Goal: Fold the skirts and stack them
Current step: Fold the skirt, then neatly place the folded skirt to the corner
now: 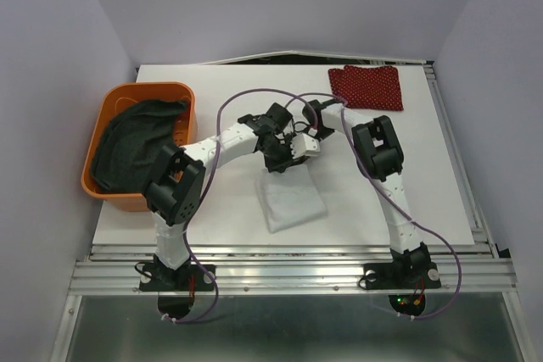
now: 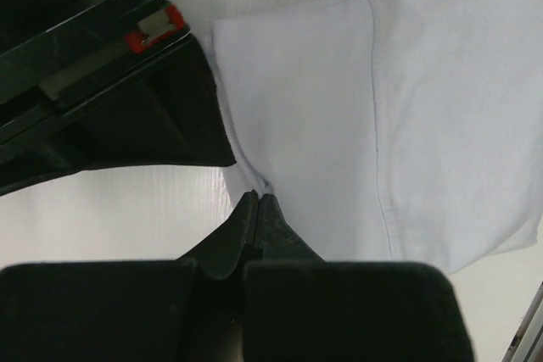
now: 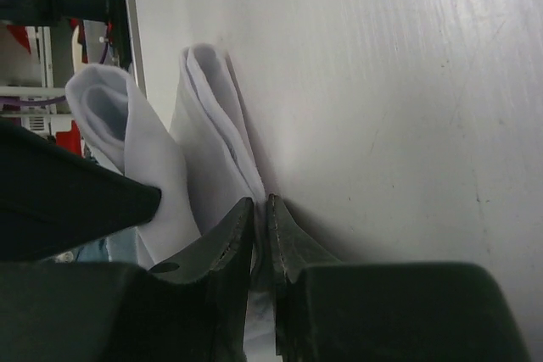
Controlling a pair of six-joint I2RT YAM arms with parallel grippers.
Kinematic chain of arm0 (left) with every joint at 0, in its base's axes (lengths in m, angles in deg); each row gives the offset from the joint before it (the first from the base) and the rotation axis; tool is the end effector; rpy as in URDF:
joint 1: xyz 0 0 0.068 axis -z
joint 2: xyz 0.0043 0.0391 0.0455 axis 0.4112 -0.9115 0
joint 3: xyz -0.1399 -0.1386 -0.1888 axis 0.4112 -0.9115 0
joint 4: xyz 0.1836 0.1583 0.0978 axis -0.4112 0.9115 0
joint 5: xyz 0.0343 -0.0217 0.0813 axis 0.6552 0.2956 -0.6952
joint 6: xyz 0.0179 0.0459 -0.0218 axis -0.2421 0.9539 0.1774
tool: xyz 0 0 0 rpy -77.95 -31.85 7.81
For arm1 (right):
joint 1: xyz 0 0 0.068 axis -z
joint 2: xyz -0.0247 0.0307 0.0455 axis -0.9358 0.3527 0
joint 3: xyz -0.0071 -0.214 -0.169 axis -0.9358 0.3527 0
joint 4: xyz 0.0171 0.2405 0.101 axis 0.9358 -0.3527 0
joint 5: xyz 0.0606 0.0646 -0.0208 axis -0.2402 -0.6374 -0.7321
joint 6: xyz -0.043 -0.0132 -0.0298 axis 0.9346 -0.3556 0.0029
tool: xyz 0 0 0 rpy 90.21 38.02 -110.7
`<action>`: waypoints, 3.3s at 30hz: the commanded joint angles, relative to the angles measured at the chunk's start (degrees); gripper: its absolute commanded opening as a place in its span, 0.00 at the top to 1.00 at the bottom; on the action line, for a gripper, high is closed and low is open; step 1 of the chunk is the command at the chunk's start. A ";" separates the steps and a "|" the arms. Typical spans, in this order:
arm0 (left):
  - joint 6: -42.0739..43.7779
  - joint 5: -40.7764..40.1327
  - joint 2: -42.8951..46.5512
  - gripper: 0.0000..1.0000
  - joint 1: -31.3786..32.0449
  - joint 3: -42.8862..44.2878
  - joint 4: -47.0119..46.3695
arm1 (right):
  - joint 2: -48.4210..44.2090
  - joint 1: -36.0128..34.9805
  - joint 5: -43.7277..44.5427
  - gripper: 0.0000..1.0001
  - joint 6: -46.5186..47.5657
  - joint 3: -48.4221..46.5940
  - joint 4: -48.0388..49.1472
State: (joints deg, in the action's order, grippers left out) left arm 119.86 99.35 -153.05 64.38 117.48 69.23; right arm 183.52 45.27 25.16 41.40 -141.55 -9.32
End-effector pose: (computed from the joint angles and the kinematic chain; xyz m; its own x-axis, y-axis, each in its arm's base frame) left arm 0.2968 -0.2686 0.2186 0.0231 0.7896 -0.6132 0.9943 0.0459 0.0965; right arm 0.4119 0.2193 0.1012 -0.7080 -0.5679 -0.4199 -0.5838 0.1360 0.8004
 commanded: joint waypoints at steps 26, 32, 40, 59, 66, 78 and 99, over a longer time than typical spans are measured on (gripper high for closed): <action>-5.55 -5.09 6.22 0.25 -3.53 1.03 -3.87 | -2.21 5.70 13.26 0.33 -10.82 -16.18 1.72; -17.32 -6.76 16.77 0.02 -4.32 1.48 -4.29 | -13.09 8.43 17.92 0.29 -14.42 -9.37 4.54; -39.65 6.94 28.11 0.10 -4.24 -20.45 -18.84 | -40.06 8.43 16.96 0.19 -34.95 33.30 21.12; -51.53 10.81 6.51 0.57 -11.43 -25.16 -25.31 | -40.80 4.12 20.13 0.13 -61.18 59.12 45.31; -51.09 13.19 -3.51 0.63 -14.08 -20.94 -22.76 | -36.23 2.37 15.03 0.12 -65.31 61.40 47.86; -49.60 14.16 -5.64 0.67 -15.05 -19.88 -21.09 | -39.99 2.37 27.83 0.24 -62.25 61.59 40.88; -49.95 15.21 -5.28 0.68 -14.96 -19.36 -21.27 | -58.56 -4.92 31.28 0.00 -107.68 91.72 74.63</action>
State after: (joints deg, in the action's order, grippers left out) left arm 66.96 121.95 -155.56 49.52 98.90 45.95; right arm 121.21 42.43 50.79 -59.82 -55.30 49.27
